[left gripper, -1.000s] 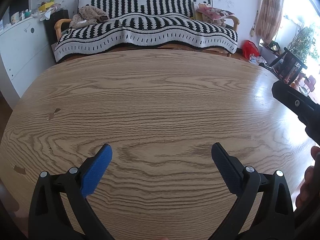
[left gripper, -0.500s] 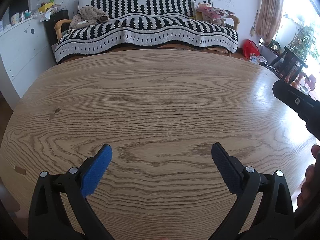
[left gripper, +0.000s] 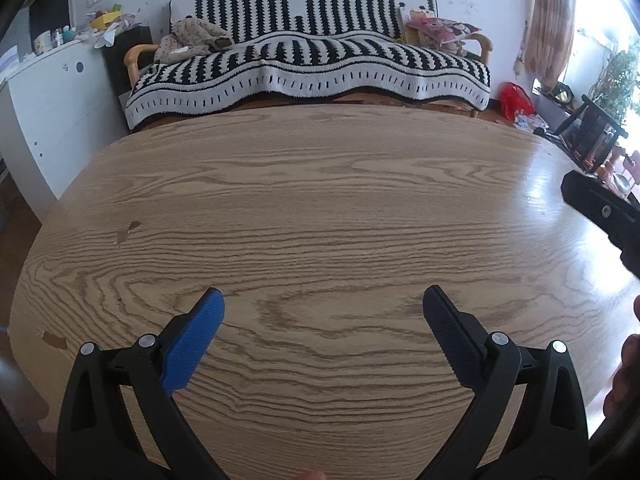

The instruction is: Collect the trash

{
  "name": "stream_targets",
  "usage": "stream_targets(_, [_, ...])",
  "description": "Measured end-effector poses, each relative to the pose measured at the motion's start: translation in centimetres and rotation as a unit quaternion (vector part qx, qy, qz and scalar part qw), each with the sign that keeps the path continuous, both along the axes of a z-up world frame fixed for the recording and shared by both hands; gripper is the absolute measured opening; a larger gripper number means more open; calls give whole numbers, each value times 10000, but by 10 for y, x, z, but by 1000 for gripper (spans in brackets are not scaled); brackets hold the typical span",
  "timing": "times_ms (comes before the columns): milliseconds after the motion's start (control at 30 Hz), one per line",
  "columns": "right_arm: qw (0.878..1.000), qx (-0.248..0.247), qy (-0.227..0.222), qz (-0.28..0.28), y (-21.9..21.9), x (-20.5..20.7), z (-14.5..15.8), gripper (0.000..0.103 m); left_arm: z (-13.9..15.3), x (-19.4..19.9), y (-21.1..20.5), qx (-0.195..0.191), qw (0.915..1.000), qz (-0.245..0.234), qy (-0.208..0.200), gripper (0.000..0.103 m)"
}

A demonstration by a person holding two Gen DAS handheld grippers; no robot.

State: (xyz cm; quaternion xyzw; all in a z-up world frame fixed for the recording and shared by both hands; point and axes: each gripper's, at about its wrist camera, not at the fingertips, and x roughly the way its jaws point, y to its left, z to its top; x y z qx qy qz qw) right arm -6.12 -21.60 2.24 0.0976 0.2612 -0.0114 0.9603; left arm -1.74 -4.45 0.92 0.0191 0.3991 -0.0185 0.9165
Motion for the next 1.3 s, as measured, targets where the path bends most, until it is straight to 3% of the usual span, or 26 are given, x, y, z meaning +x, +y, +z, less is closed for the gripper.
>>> stream_targets(167, [9999, -141, -2, -71, 4, 1, 0, 96, 4, -3, -6, 79, 9997, -210, -134, 97])
stream_targets(533, [9993, -254, 114, -248, 3, 3, -5, 96, 4, -6, -7, 136, 9996, -166, -167, 97])
stream_targets(733, [9994, -261, 116, -219, 3, 5, -3, 96, 2, -4, -2, -270, 9995, -180, -35, 97])
stream_targets(933, [9993, -244, 149, -224, 3, 8, -2, 96, 1, -5, -5, -143, 9997, -181, -61, 97])
stream_targets(1300, [9993, -232, 170, -232, 4, 10, -2, 96, 1, -2, 1, -394, 9991, -182, -2, 97])
